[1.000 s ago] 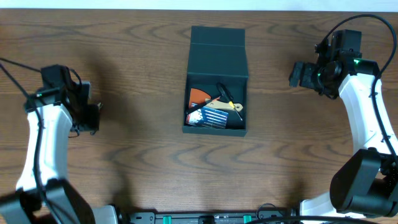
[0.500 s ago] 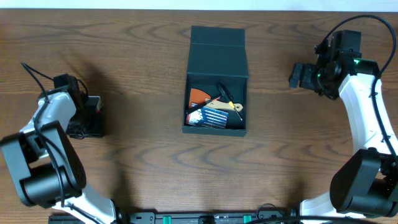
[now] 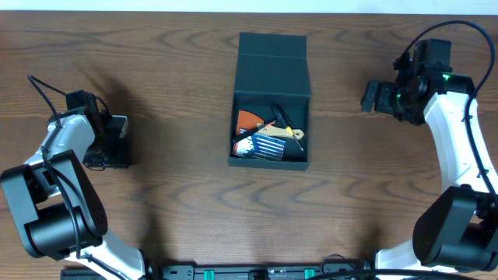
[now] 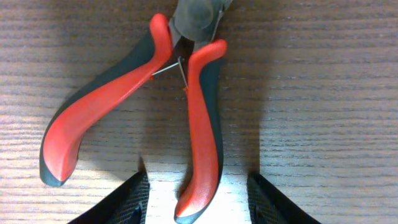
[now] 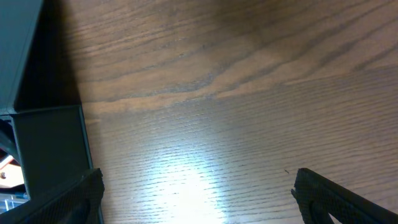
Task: Pack container
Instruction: 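Lower the left gripper onto the red pliers handles and grasp them, then carry the red pliers into the black box and release them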
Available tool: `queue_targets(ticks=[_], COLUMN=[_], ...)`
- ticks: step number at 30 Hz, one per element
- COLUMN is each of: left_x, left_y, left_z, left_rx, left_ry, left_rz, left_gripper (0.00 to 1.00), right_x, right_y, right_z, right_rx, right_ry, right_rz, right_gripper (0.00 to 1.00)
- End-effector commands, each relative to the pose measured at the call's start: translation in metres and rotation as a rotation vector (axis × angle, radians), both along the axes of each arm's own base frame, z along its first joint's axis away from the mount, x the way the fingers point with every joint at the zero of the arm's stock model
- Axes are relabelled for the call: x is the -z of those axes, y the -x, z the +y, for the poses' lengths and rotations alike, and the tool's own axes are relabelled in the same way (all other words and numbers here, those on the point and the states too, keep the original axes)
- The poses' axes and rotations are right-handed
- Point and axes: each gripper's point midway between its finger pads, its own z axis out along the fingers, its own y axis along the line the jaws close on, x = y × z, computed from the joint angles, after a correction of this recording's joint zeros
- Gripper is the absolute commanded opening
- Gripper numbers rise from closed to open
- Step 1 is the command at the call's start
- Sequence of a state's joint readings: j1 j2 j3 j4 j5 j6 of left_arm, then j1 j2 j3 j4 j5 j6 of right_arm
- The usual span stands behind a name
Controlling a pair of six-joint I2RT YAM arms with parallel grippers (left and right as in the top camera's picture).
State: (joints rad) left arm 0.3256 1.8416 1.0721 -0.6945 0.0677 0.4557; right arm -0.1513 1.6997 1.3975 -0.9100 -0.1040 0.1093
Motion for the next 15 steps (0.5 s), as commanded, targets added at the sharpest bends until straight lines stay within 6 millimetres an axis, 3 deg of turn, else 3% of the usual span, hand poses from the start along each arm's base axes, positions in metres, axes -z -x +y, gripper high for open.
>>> queue_targets(ticks=[1, 5, 10, 15], left_x=[0.005, 0.005, 0.004, 0.000], left_y=[0.000, -0.002, -0.004, -0.008], left_z=[-0.006, -0.012, -0.019, -0.023], left_rx=[0.047, 0.091, 0.130, 0.133], left_ry=[0.042, 0.073, 0.113, 0.135], left_rz=[0.007, -0.007, -0.025, -0.042], left_gripper=[0.50, 0.31, 0.25, 0.07], right_x=[0.002, 0.002, 0.002, 0.003], right_y=[0.001, 0.000, 0.000, 0.003], right_z=[-0.002, -0.002, -0.002, -0.002], right_rx=[-0.004, -0.004, -0.004, -0.004], right_ry=[0.004, 0.005, 0.005, 0.003], right_rz=[0.007, 0.006, 0.005, 0.017], right_gripper=[0.99, 0.99, 0.99, 0.99])
